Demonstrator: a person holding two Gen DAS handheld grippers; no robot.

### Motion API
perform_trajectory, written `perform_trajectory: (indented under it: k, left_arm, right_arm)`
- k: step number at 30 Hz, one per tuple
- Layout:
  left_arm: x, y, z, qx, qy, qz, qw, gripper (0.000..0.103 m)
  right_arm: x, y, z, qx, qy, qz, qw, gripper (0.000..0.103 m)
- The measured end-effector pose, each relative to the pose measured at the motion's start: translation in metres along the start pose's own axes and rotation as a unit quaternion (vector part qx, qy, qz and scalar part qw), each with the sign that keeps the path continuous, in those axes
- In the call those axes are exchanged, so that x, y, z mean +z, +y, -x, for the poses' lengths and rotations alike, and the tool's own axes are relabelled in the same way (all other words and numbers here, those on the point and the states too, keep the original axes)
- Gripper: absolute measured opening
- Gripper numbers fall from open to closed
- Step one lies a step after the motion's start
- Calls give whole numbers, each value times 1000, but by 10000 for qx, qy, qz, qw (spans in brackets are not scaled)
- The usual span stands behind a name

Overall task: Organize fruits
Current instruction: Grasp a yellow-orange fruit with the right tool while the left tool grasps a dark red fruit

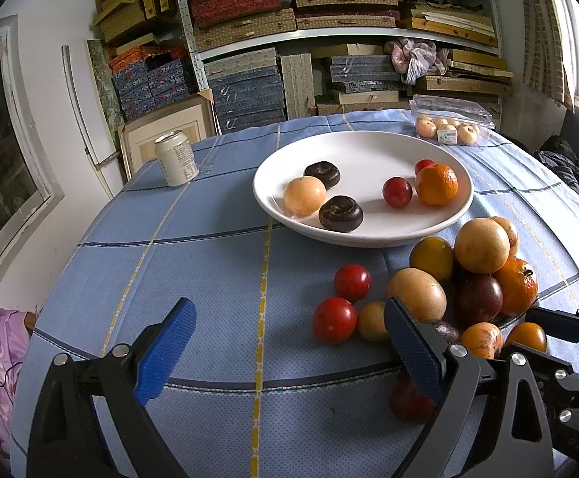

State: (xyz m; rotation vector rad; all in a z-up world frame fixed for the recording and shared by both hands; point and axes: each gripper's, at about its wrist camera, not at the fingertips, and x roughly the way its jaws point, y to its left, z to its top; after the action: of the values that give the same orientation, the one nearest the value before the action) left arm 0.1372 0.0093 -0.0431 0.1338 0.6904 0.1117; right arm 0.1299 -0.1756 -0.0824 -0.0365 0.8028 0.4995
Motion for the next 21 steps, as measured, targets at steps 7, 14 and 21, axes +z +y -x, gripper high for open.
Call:
perform_trajectory:
  k: [7,14,21]
  left_arm:
    - [-2,4,-1,4,29,-41,10000,96]
    - [-6,10,-3,-67,99,-88,9999,96]
    - [-6,7,-2,-58,112,-119,9998,96]
  right_arm:
    - [3,-6,13,91,-232,-169,9995,20]
    - [2,-4,12,154,-175,-124,9997,27]
    - [-3,7,-2,142,159,110,9997,49]
